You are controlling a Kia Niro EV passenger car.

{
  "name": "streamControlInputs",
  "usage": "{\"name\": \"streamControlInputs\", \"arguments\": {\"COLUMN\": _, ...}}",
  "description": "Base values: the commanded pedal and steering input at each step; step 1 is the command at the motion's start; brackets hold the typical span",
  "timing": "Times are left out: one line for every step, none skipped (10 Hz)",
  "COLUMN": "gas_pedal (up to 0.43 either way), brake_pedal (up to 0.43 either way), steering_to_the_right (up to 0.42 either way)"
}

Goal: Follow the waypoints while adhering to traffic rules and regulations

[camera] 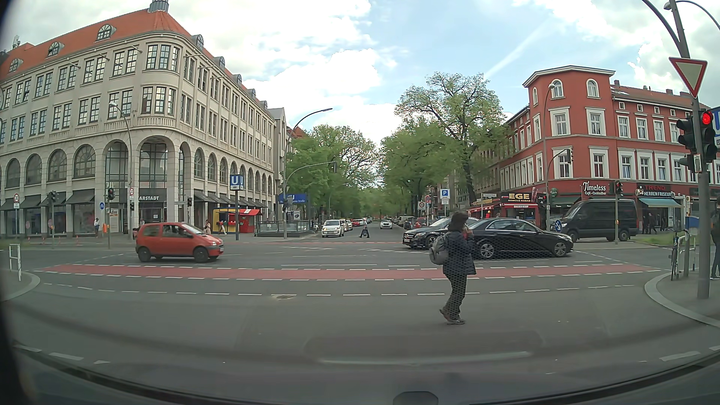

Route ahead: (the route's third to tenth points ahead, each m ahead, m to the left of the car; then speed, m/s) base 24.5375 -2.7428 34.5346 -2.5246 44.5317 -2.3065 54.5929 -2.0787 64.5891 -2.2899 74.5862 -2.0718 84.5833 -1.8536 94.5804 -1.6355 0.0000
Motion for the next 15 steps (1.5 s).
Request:
{"name": "streamControlInputs", "arguments": {"gas_pedal": 0.0, "brake_pedal": 0.402, "steering_to_the_right": -0.003}}
{"name": "streamControlInputs", "arguments": {"gas_pedal": 0.0, "brake_pedal": 0.415, "steering_to_the_right": -0.003}}
{"name": "streamControlInputs", "arguments": {"gas_pedal": 0.0, "brake_pedal": 0.396, "steering_to_the_right": -0.003}}
{"name": "streamControlInputs", "arguments": {"gas_pedal": 0.0, "brake_pedal": 0.415, "steering_to_the_right": -0.003}}
{"name": "streamControlInputs", "arguments": {"gas_pedal": 0.0, "brake_pedal": 0.427, "steering_to_the_right": -0.003}}
{"name": "streamControlInputs", "arguments": {"gas_pedal": 0.0, "brake_pedal": 0.439, "steering_to_the_right": -0.003}}
{"name": "streamControlInputs", "arguments": {"gas_pedal": 0.0, "brake_pedal": 0.439, "steering_to_the_right": -0.003}}
{"name": "streamControlInputs", "arguments": {"gas_pedal": 0.0, "brake_pedal": 0.439, "steering_to_the_right": -0.003}}
{"name": "streamControlInputs", "arguments": {"gas_pedal": 0.0, "brake_pedal": 0.433, "steering_to_the_right": -0.003}}
{"name": "streamControlInputs", "arguments": {"gas_pedal": 0.0, "brake_pedal": 0.433, "steering_to_the_right": -0.003}}
{"name": "streamControlInputs", "arguments": {"gas_pedal": 0.0, "brake_pedal": 0.433, "steering_to_the_right": -0.003}}
{"name": "streamControlInputs", "arguments": {"gas_pedal": 0.0, "brake_pedal": 0.439, "steering_to_the_right": -0.003}}
{"name": "streamControlInputs", "arguments": {"gas_pedal": 0.0, "brake_pedal": 0.439, "steering_to_the_right": -0.003}}
{"name": "streamControlInputs", "arguments": {"gas_pedal": 0.0, "brake_pedal": 0.439, "steering_to_the_right": -0.003}}
{"name": "streamControlInputs", "arguments": {"gas_pedal": 0.0, "brake_pedal": 0.439, "steering_to_the_right": -0.003}}
